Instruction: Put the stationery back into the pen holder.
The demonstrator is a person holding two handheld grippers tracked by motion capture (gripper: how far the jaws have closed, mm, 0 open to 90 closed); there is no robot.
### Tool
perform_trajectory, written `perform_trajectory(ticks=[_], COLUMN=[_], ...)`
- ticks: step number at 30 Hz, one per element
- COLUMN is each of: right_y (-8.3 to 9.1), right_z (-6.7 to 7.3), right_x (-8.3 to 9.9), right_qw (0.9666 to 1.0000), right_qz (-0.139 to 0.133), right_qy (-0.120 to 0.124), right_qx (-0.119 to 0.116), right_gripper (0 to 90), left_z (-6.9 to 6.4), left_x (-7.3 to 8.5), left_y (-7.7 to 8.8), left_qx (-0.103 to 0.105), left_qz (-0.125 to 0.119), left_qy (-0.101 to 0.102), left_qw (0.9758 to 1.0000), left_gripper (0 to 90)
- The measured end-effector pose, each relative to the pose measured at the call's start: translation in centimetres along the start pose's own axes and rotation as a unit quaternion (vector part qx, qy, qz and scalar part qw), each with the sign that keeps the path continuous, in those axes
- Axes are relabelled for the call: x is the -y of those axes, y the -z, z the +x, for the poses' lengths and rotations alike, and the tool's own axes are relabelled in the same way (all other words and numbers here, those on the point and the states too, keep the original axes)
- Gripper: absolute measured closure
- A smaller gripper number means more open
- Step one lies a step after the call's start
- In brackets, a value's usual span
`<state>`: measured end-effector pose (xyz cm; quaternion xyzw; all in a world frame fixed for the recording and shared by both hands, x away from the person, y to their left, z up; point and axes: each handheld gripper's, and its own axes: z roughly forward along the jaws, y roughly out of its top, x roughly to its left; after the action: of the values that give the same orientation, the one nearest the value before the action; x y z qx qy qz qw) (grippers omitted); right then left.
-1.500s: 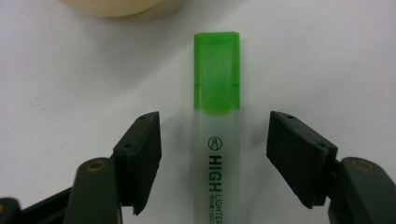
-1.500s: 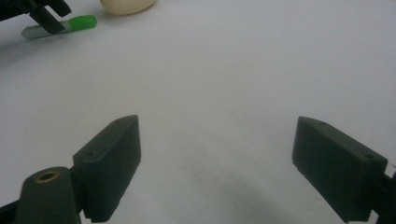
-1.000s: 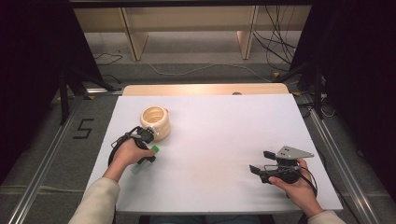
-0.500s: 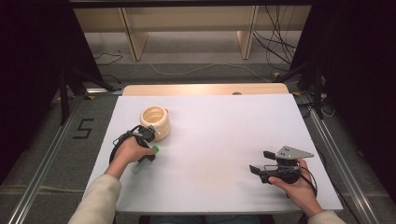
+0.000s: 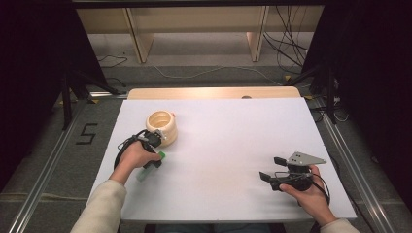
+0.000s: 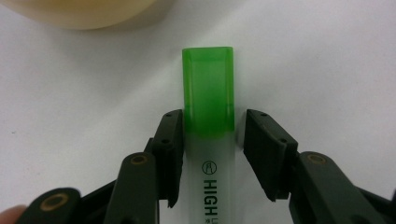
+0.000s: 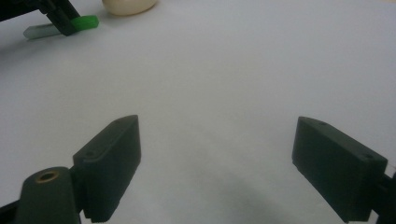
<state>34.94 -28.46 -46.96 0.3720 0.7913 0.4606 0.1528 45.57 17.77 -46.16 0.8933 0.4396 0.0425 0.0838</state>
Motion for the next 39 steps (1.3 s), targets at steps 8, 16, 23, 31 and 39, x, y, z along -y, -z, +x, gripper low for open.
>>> perform_trajectory(ticks=[8, 16, 23, 31, 39], right_y=[-0.02, -0.04, -0.05, -0.05, -0.05], right_z=[0.02, 0.0, 0.07, 0.08, 0.09], right_x=[-0.02, -0.01, -0.01, -0.02, -0.03], right_qw=[1.0, 1.0, 1.0, 1.0, 1.0], right_qz=[-0.002, -0.001, -0.002, -0.003, -0.001], right_qy=[0.002, 0.003, 0.002, 0.002, 0.002], right_qx=[-0.002, -0.002, -0.002, -0.002, -0.002], right_gripper=[16.5, 16.5, 16.5, 16.5, 16.5], left_z=[0.14, 0.1, 0.04, -0.17, -0.41], left_x=[-0.03, -0.05, -0.06, -0.04, 0.25], left_y=[0.02, 0.04, 0.04, 0.15, 0.68], left_qx=[0.006, 0.003, 0.002, -0.007, -0.017], left_qz=[0.0, 0.001, 0.002, 0.001, -0.022], left_qy=[0.007, 0.006, 0.006, -0.001, -0.006], left_qw=[1.0, 1.0, 1.0, 1.0, 0.9996], left_gripper=[63.5, 66.2, 66.4, 66.5, 66.6])
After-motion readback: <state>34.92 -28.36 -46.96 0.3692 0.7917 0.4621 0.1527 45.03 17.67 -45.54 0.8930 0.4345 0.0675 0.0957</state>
